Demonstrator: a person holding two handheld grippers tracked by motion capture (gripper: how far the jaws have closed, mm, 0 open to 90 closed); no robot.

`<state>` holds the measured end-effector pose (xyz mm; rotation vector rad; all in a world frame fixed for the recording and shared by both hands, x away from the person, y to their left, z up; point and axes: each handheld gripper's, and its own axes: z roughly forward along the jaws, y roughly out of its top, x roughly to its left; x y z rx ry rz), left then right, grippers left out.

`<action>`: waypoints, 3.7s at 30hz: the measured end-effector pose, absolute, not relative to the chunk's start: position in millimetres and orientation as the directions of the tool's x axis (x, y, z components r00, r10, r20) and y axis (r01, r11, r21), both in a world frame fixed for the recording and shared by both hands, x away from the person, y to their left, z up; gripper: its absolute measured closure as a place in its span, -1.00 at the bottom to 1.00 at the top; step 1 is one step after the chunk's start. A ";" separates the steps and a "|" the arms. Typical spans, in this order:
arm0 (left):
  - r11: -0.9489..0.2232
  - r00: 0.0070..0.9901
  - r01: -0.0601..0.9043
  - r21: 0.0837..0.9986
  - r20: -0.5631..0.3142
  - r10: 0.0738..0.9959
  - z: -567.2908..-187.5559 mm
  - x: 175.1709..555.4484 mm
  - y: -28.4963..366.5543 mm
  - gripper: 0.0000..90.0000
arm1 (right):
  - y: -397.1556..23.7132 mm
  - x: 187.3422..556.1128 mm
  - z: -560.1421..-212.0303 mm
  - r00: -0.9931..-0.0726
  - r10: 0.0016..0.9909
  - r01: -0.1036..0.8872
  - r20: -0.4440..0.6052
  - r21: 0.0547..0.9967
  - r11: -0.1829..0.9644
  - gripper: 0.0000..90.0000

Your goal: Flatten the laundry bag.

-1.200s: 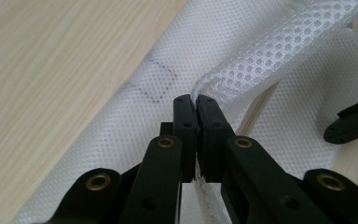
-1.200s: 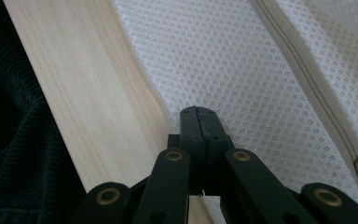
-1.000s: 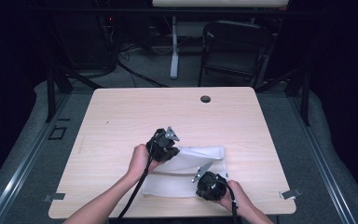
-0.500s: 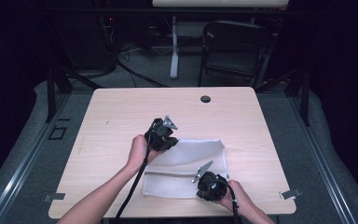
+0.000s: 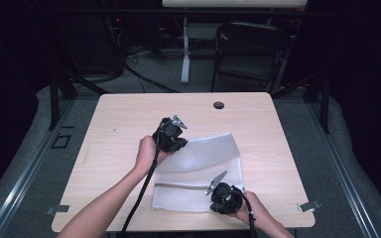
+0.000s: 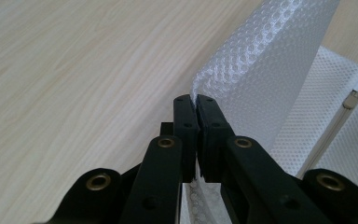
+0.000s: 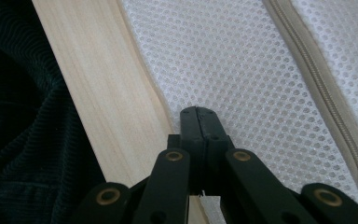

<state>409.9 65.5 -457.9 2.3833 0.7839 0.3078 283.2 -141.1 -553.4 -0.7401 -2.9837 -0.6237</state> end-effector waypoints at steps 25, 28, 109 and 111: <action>-0.636 0.750 0.463 0.618 0.109 0.652 -440.0 433.5 71.9 0.96 | -143.1 281.6 -552.9 -0.903 0.415 0.425 0.110 0.372 0.825 1.00; -0.643 0.748 0.459 0.613 0.123 0.652 -437.0 436.4 72.2 0.96 | -143.3 281.0 -553.5 -0.899 0.422 0.433 0.115 0.378 0.818 1.00; -0.570 0.719 0.491 0.658 0.063 0.692 -480.8 474.1 47.9 -0.65 | -164.1 289.9 -535.6 -0.826 0.527 0.554 0.201 0.465 0.691 -0.48; -0.569 0.727 0.487 0.663 0.054 0.685 -481.9 467.6 50.3 -0.67 | -173.0 293.2 -533.5 -0.804 0.554 0.583 0.217 0.474 0.660 -0.60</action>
